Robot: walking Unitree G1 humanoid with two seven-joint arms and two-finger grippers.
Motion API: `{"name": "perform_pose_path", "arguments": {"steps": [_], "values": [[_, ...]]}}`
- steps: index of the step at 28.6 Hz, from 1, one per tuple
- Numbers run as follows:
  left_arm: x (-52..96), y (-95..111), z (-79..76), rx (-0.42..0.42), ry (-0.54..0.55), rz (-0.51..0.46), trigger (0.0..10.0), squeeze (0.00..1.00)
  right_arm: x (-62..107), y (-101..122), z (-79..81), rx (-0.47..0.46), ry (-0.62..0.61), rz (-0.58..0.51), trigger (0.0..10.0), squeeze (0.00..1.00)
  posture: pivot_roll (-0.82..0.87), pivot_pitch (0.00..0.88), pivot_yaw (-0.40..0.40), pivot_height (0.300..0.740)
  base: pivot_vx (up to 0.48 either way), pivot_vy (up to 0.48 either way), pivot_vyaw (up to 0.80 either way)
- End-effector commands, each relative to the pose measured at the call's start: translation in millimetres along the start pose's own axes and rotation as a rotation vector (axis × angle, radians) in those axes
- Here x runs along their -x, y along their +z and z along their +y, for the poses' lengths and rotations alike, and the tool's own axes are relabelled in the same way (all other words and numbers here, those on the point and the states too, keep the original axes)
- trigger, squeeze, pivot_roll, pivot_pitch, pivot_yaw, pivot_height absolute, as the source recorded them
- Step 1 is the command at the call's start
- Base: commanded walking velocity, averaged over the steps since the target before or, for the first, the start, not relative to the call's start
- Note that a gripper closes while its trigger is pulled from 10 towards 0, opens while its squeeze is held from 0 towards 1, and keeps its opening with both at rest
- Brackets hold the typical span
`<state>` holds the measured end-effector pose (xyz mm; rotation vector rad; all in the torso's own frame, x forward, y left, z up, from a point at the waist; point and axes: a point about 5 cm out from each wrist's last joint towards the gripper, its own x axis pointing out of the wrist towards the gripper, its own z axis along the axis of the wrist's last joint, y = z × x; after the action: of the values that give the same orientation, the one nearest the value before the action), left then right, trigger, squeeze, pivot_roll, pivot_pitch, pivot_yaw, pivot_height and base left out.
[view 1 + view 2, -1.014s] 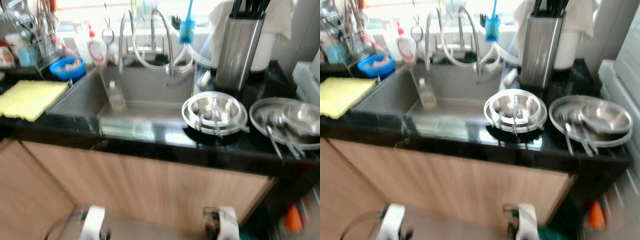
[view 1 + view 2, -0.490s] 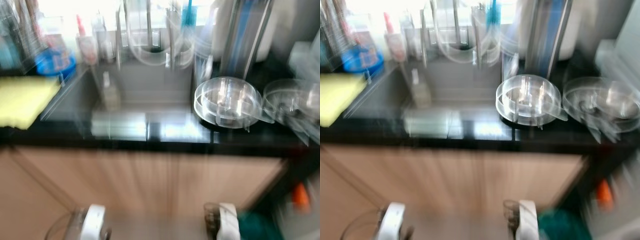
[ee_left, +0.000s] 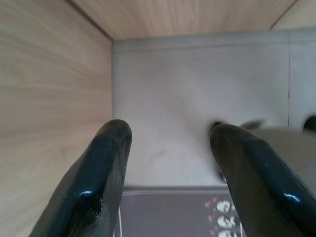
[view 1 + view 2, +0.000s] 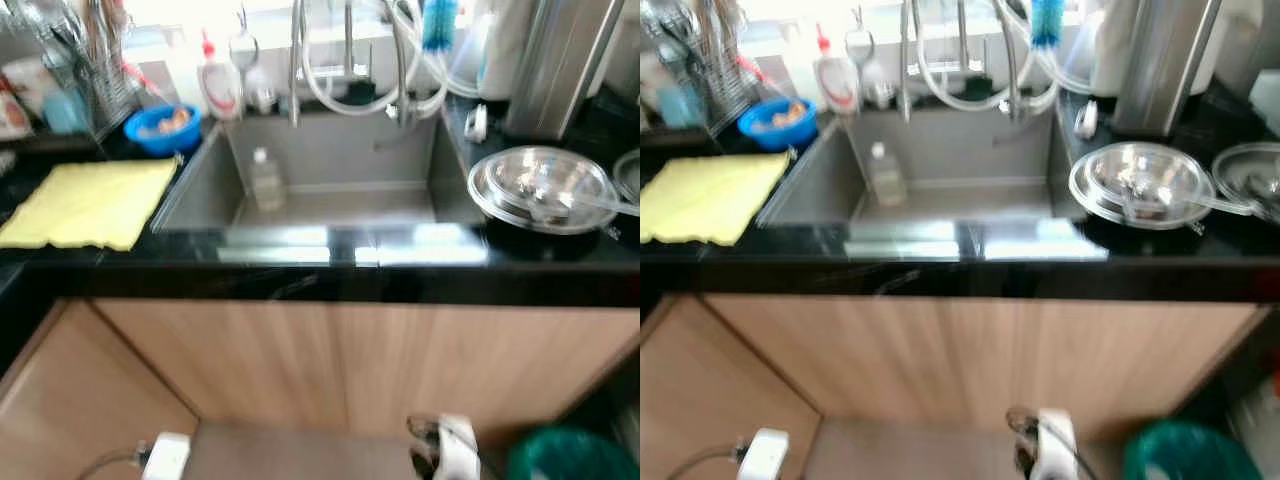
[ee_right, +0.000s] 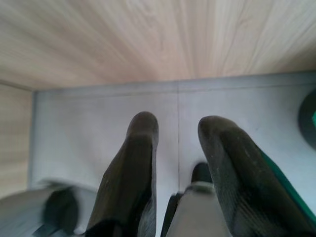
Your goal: Kitchen organization
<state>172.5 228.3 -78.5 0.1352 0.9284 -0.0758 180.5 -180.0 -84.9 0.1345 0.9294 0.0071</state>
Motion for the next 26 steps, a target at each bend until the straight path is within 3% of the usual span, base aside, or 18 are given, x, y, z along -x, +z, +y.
{"name": "perform_pose_path", "arguments": {"steps": [1,4,12,22,26], "values": [[2.5,-9,2.5,-0.011,0.015,0.028,10.0,0.0,-2.6,3,11.5,-0.022,0.019,-0.014,10.0,0.0,-0.02,0.0,0.092,0.74,0.0,0.0,0.0],[1.5,-9,-2.6,-0.014,0.009,0.029,10.0,0.0,-2.6,3,11.2,-0.021,0.014,-0.014,10.0,0.0,-0.02,0.0,0.09,0.74,0.0,0.0,-0.15],[-2.4,-6,-19.2,-0.017,-0.014,0.029,10.0,0.0,-2.3,2,9.7,-0.005,0.005,-0.007,10.0,0.0,-0.02,0.0,0.088,0.74,0.0,0.0,-0.78],[-5.2,6,-17.3,-0.009,-0.01,0.001,10.0,0.0,-2.0,2,8.9,-0.001,-0.001,-0.008,10.0,0.0,-0.03,0.0,0.089,0.74,0.0,0.0,-0.77],[-4.8,5,-16.4,-0.008,-0.012,0.002,10.0,0.0,-1.7,2,8.3,0.005,0.004,-0.016,10.0,0.0,-0.03,0.0,0.083,0.74,0.0,0.0,0.0]]}}
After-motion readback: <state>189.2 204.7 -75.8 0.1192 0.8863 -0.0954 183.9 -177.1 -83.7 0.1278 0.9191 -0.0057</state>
